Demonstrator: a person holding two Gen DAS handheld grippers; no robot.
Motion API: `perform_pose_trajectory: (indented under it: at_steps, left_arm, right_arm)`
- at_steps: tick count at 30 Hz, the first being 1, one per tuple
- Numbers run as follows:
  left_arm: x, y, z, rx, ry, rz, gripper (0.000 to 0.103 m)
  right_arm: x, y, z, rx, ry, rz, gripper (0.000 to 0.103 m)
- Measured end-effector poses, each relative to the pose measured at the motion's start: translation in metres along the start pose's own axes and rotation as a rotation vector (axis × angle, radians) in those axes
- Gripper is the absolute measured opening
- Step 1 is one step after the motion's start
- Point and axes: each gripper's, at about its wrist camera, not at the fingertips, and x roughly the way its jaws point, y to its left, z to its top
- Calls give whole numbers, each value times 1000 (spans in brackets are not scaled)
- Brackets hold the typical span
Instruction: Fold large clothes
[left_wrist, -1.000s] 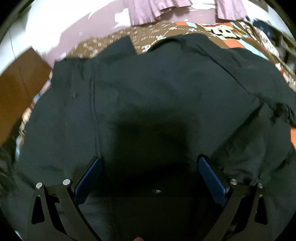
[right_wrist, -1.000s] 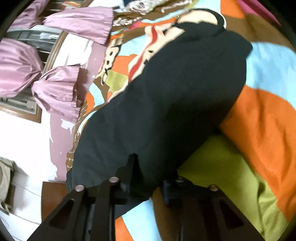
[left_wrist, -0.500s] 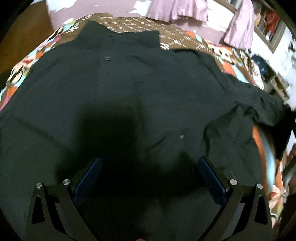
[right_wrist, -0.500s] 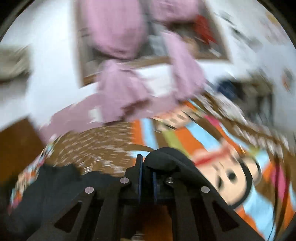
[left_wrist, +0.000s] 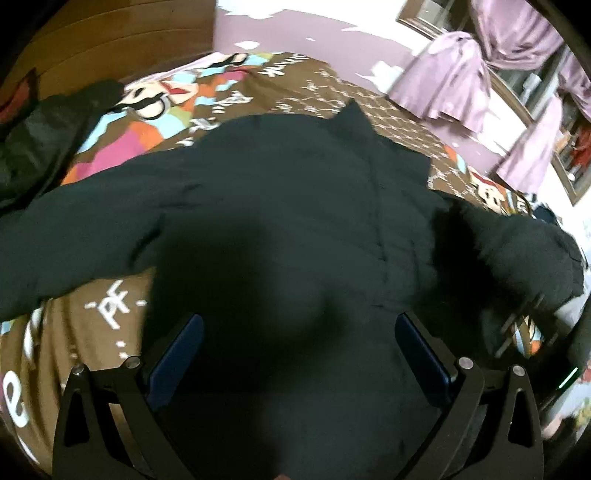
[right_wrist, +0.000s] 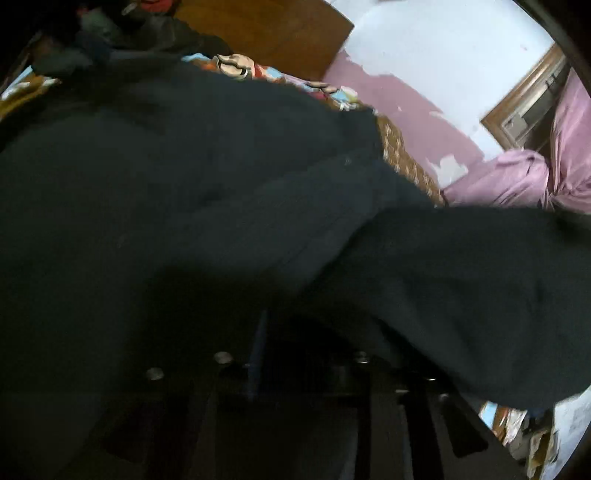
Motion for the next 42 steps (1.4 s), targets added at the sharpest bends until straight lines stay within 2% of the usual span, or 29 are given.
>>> perform_pose_trajectory:
  at_steps: [1,2,3,4,8,11,15,17,19,21,24,25,30,33,36,38,40,42]
  left_arm:
    - [-4,5,-2,-6,3,1,102]
    - [-3,7,-2,-14,8,0,102]
    - [-2,7,-3,-20,13,-2,102]
    - [0,9,-2,-20,13,-9,102]
    - [4,-11,-6,14,-2,-102,102]
    - [0,-34,-13,70,-46,-220,102]
    - [-3,-55,-28,105,-65,-342,102]
    - [0,-62,-34,103,-48,-401,102]
    - [2,-72,-40,132,-40,-415,102]
    - [3,-96,-54,243,-51,-390,102]
    - [3,-141,-83,465,-137,-298,102]
    - [5,-159,-92,536,-182,-247,102]
    - [21,-220,-116,691,-303,-128,102]
    - [35,-237,-110,651,-314,-39,101]
    - [41,-229,-94,550,-320,-43,99]
    - [37,-216,-83,483,-347,-46,83]
    - [30,-203,-74,445,-364,-32,78]
    - [21,-184,-60,393,-384,-4,78]
  right_arm:
    - [-3,-4,-7,37,-11,6,38]
    - [-8,-15,-16,123,-25,23,58]
    - [-12,-22,-20,183,-31,35,84]
    - [-17,-34,-31,270,-50,60,92]
    - [-32,-66,-76,502,-115,174,92]
    - [-38,-92,-110,695,-159,221,92]
    - [-48,-123,-150,920,-195,180,92]
    - [-46,-142,-176,1090,-204,152,92]
    - [-45,-165,-199,1246,-205,139,92]
    - [-49,-182,-225,1351,-206,129,92]
    - [-60,-186,-245,1380,-199,96,92]
    - [-59,-187,-246,1377,-191,90,92]
    - [-74,-174,-248,1372,-184,83,92]
    - [-76,-172,-245,1363,-180,74,92]
    - [-76,-167,-241,1340,-173,57,92]
    - [-74,-165,-234,1319,-166,51,92]
    - [-73,-162,-227,1301,-171,46,92]
    - [-71,-161,-219,1284,-175,42,92]
